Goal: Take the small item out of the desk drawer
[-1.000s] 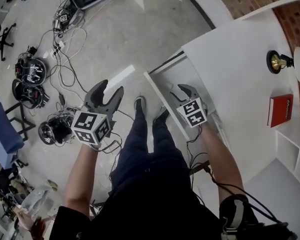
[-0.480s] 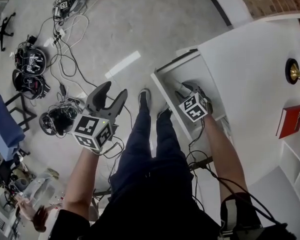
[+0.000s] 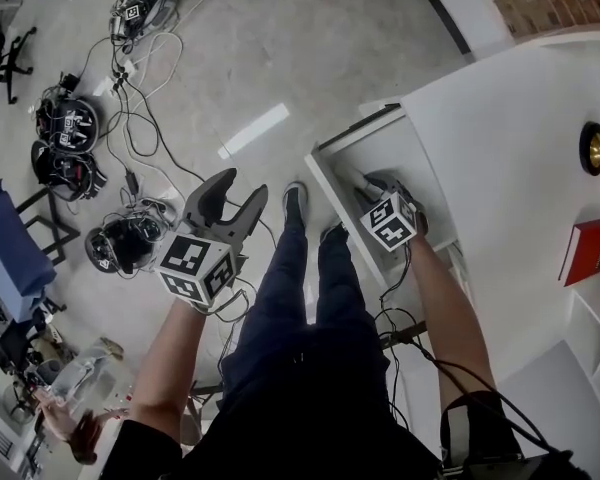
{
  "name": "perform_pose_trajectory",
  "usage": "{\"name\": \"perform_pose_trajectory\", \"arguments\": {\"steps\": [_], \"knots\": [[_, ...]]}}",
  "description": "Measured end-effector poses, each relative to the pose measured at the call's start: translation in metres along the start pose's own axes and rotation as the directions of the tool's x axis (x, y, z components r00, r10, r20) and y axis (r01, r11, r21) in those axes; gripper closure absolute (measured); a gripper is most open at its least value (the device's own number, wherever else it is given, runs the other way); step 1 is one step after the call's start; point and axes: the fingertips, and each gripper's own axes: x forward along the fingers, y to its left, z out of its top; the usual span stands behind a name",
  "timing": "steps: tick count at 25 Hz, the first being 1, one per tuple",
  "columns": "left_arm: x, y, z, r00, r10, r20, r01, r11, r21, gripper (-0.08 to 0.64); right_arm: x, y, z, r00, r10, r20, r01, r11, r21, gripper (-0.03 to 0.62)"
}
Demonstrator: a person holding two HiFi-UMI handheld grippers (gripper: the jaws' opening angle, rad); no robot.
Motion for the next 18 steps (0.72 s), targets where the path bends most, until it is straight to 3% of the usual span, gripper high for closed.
{"name": "perform_pose_trajectory", "arguments": {"steps": [10,18], "knots": [[-0.002,-0.025,0.026,0.999,-0.022,0.037,0.021,0.999,0.036,0.331,-0.047,-0.004,0.021,0.992,-0.076,0.104,0.066,0.993,0.102,0.474],[-0.017,-0.051,0.059,0.995,-0.049,0.090,0.041,0.995,0.090,0.331,-0.108,-0.006,0.046,0.955,-0.189,0.227,0.134,0.962,0.237,0.474]]}}
